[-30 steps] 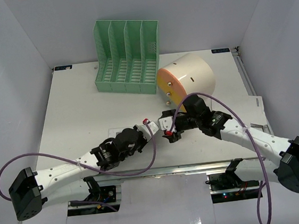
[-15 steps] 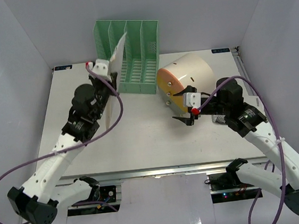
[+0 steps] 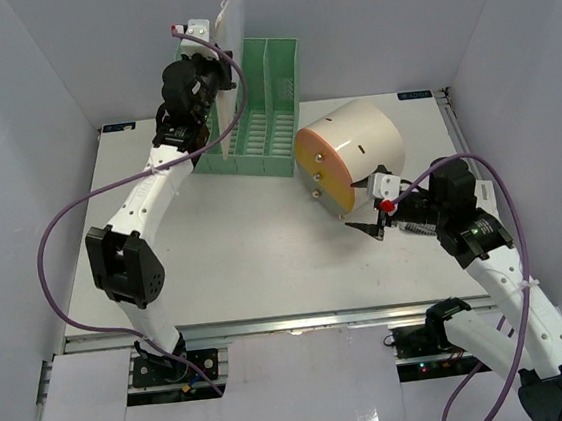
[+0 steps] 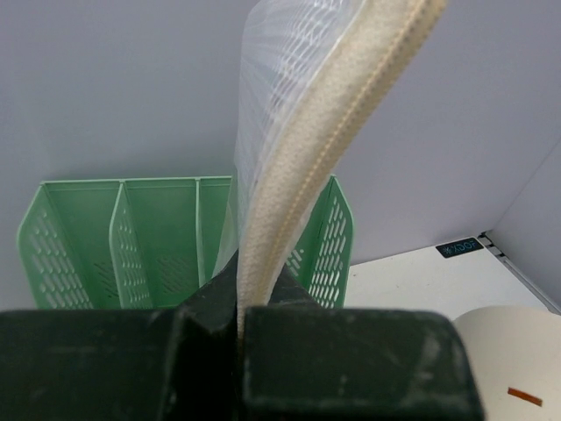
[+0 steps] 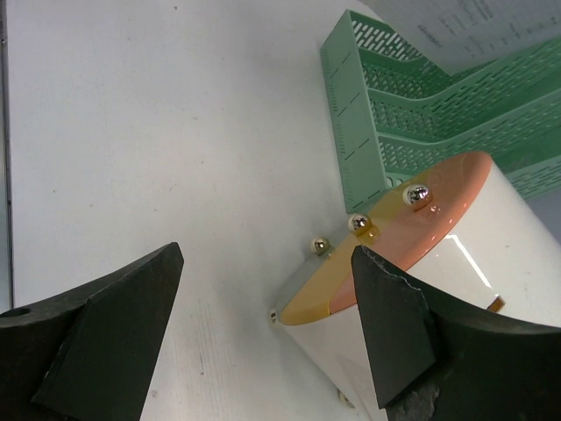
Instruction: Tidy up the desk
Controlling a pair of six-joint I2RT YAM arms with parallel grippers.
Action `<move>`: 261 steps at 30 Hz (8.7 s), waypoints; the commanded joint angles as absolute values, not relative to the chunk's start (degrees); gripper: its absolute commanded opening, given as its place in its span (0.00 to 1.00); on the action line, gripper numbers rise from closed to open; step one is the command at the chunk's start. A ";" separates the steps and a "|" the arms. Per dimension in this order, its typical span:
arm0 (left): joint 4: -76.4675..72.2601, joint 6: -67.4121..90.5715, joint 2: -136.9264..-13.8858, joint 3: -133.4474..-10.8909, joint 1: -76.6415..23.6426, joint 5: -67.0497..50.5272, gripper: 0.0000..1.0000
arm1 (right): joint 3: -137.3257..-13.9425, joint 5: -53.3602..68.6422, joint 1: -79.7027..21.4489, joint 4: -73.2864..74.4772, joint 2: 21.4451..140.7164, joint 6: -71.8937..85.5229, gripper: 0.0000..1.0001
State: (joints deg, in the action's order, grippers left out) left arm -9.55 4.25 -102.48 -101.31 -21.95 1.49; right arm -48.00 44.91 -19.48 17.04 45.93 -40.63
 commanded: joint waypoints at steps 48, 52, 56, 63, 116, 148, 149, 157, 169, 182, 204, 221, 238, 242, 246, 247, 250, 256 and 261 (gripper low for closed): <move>-26.10 15.90 -94.22 -101.89 -16.70 -7.30 0.00 | -41.11 48.66 -16.65 10.85 47.16 -38.79 0.84; -25.62 14.90 -96.58 -102.98 -16.70 -8.19 0.00 | -40.94 48.62 -16.52 10.75 47.11 -38.76 0.84; -23.74 15.38 -100.72 -107.13 -16.61 -10.74 0.00 | -40.78 48.52 -16.44 10.72 47.28 -38.85 0.84; -27.52 20.64 -107.63 -106.98 -13.81 -20.54 0.00 | -40.45 48.52 -16.28 10.72 47.18 -39.18 0.84; -52.38 23.89 -113.36 -87.75 -12.30 -25.46 0.94 | -40.90 47.14 -10.11 13.88 47.31 -37.08 0.86; -2.60 32.29 -33.12 -26.22 -11.60 -30.18 0.98 | -43.40 35.38 17.40 32.49 77.63 -95.01 0.94; -2.34 32.71 -32.27 -25.36 -11.60 -30.51 0.98 | -44.04 35.28 17.40 32.22 79.53 -94.91 0.94; -2.73 37.92 -29.87 -20.29 -11.60 -33.03 0.98 | -45.18 34.54 16.70 28.67 87.56 -93.88 0.91; -11.52 51.11 -31.21 -10.98 -11.90 -37.63 0.98 | -43.06 31.90 16.61 39.00 90.28 -101.70 0.08; -23.12 57.74 -41.71 -10.02 -20.86 -30.71 0.98 | -45.93 39.97 16.48 72.11 68.25 -119.58 0.08; -26.82 61.39 -71.88 -26.22 -43.52 -11.80 0.98 | -55.99 54.16 -22.87 60.64 62.32 -89.91 0.08; -40.75 -1.82 -42.51 -9.20 -44.30 -18.08 0.98 | -60.03 57.95 -28.48 52.73 61.79 -78.92 0.08; -56.87 -22.74 -54.41 -7.58 -44.26 -27.50 0.98 | -68.98 67.16 -28.48 60.23 59.70 -77.40 0.08; -55.73 -21.13 -55.54 -9.91 -44.30 -30.56 0.94 | -68.65 67.76 -28.47 58.64 59.07 -75.95 0.08; -55.43 -15.84 -54.94 -11.08 -44.30 -35.56 0.82 | -68.08 68.31 -28.46 55.86 59.37 -73.70 0.08; -54.61 -14.74 -54.67 -11.54 -44.30 -37.66 0.79 | -67.89 68.38 -28.39 54.68 59.51 -72.89 0.08; -51.85 -10.97 -54.80 -13.71 -44.37 -41.66 0.69 | -66.96 68.52 -28.46 52.11 59.79 -70.97 0.08; -49.35 -6.78 -57.15 -17.11 -44.30 -47.50 0.56 | -66.62 69.54 -28.55 47.67 60.94 -66.71 0.08; -48.93 -3.53 -57.86 -19.05 -44.38 -47.46 0.17 | -65.23 67.41 -28.54 44.26 61.04 -63.62 0.08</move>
